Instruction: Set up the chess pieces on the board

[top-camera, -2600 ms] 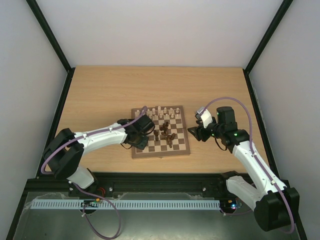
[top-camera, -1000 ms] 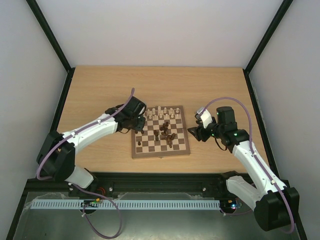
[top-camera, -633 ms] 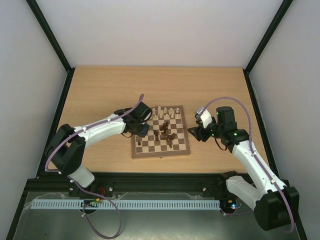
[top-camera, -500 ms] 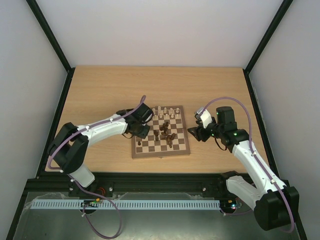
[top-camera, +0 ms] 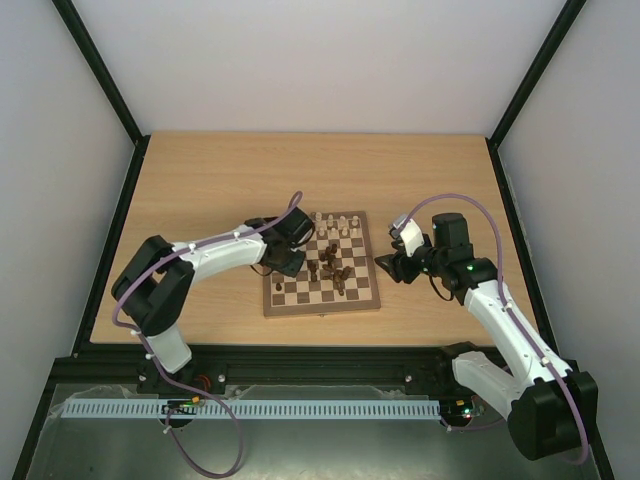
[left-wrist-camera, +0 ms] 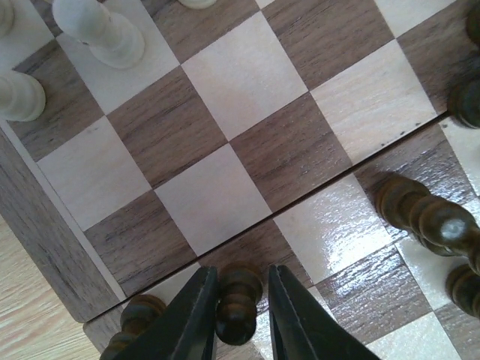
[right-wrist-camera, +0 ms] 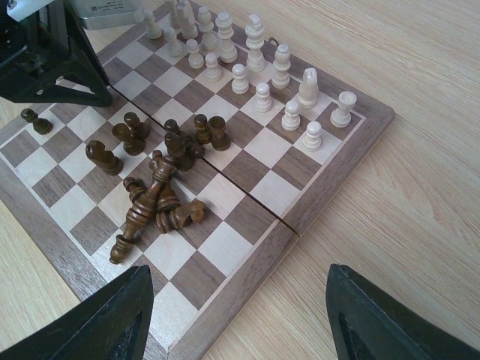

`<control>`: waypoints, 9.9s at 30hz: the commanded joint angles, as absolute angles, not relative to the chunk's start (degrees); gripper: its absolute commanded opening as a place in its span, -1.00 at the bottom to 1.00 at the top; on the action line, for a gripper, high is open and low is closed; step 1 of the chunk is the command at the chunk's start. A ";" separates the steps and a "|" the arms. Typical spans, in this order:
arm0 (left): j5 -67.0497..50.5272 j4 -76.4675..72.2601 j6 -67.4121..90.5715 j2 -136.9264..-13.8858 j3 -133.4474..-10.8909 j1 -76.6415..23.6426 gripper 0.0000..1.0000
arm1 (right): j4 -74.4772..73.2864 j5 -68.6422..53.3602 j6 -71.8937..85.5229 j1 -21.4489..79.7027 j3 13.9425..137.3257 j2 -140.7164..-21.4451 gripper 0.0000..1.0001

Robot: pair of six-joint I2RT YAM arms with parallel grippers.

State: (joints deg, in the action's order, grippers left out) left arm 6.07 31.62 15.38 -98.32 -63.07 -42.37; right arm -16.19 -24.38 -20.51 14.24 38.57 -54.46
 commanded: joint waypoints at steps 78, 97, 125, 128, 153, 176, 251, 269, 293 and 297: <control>9.97 26.18 12.99 -71.44 -56.33 -40.79 0.28 | -20.10 -28.39 -20.26 21.25 43.21 -59.99 0.28; 29.81 20.41 16.30 -56.17 -46.06 -34.80 0.50 | -26.84 -16.51 -15.91 42.28 66.87 -91.96 -0.15; 28.64 20.19 16.44 -55.72 -45.68 -34.39 0.54 | -28.21 -13.83 -15.25 46.68 69.87 -101.96 -0.65; 28.50 20.21 16.28 -55.72 -45.58 -34.37 0.54 | -28.41 -14.07 -15.21 46.70 70.11 -101.51 -0.78; 27.86 20.36 15.91 -56.73 -45.65 -34.41 0.55 | -32.00 -16.11 -17.31 46.68 66.96 -92.15 -0.88; 26.03 20.72 15.56 -58.24 -45.88 -34.20 0.56 | -30.89 -7.17 -18.43 39.20 45.84 -71.52 -0.92; 22.99 21.78 19.25 -59.18 -46.60 -25.49 0.60 | -26.38 -9.08 -16.71 58.41 73.21 -102.52 -0.45; 1.60 31.29 17.89 -71.70 -55.06 -29.97 0.14 | -18.01 -18.16 -11.76 30.35 48.65 -64.65 -0.27; 9.40 36.19 19.19 -90.73 -60.31 -39.14 -0.23 | -11.60 -18.15 -15.26 23.03 37.99 -52.25 -0.13; 8.92 34.98 19.25 -92.36 -60.24 -39.11 -0.30 | -11.60 -18.51 -15.80 23.03 37.75 -52.46 -0.12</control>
State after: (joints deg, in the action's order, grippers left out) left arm 8.01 34.52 18.72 -90.85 -59.09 -38.96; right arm -12.08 -17.39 -14.59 23.24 38.63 -53.10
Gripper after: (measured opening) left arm 0.363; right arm 0.438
